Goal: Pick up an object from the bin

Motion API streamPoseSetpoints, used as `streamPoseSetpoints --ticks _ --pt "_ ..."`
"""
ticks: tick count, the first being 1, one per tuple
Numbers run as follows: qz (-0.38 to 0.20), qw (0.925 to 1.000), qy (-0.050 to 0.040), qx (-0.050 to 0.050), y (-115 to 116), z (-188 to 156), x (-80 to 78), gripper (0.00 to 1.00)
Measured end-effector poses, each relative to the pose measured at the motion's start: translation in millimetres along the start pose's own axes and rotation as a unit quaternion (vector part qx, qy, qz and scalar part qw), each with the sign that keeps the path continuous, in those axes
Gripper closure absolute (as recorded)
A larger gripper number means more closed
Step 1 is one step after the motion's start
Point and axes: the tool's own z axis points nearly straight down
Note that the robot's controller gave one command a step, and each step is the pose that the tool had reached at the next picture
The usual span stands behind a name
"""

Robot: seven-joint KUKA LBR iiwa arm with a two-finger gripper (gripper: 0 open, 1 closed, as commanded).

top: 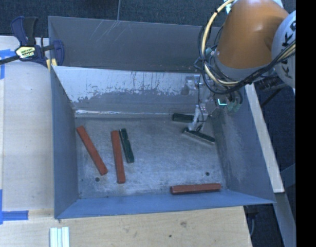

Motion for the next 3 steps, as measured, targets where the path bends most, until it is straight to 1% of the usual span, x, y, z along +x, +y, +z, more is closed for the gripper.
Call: streamPoseSetpoints --ticks 1,2,3 --pt "0.097 0.9952 -0.0033 0.000 -11.8 174.4 -9.4 0.00" --pt "0.097 0.9953 -0.0078 0.000 -11.8 168.5 -12.3 1.00" --pt "0.096 0.9954 -0.0048 0.000 -11.5 170.6 -10.3 0.00"
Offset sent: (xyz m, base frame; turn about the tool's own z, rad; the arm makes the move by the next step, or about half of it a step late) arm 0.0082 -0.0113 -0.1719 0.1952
